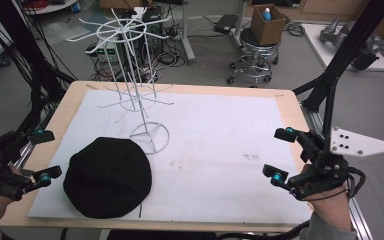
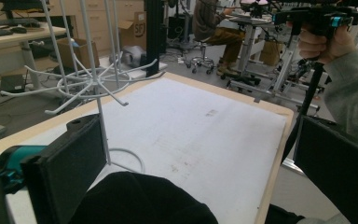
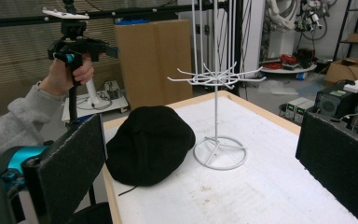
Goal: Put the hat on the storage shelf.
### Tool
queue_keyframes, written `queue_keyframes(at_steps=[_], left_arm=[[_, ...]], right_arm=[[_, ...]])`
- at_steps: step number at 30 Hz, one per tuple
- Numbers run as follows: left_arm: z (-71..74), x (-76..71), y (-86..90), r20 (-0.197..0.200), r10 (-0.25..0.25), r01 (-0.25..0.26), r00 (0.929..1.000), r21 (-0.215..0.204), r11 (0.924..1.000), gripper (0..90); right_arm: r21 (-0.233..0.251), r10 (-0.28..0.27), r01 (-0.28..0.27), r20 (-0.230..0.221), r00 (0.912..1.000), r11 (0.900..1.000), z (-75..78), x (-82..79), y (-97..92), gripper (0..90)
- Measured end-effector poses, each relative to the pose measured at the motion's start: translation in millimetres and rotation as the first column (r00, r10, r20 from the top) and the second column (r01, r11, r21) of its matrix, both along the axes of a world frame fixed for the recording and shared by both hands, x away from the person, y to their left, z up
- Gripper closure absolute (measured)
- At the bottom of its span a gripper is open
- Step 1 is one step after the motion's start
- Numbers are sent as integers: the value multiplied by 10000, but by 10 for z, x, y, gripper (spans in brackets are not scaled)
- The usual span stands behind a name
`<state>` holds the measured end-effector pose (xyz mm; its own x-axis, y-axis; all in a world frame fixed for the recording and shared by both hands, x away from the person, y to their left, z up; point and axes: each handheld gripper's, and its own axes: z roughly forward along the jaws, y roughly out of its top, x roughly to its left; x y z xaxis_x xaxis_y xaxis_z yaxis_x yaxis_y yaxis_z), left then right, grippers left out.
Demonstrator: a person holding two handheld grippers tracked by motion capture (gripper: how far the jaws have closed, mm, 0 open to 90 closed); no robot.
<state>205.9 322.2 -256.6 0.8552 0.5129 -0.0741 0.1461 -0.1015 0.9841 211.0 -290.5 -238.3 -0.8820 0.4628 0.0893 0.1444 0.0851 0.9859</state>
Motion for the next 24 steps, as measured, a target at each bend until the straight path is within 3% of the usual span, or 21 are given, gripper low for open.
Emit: queue_keyframes(at_steps=[7,15,20,24], left_arm=[[-27,9,-21,3,32,-32,10000,50,10000,27],[-153,61,-117,-107,-99,101,9999,153,9998,27],[-265,67,-201,421,-167,159,9990,196,9997,27],[-367,96,-292,479,-186,166,9987,414,9990,27]], right_arm=[[47,-130,130,-2,9999,9999,-10,14,-10,8],[20,-155,155,2,9999,9999,-18,53,-15,8],[-8,-145,145,17,9999,9999,-21,83,-1,8],[-99,-78,78,17,10000,9999,-24,90,19,8]])
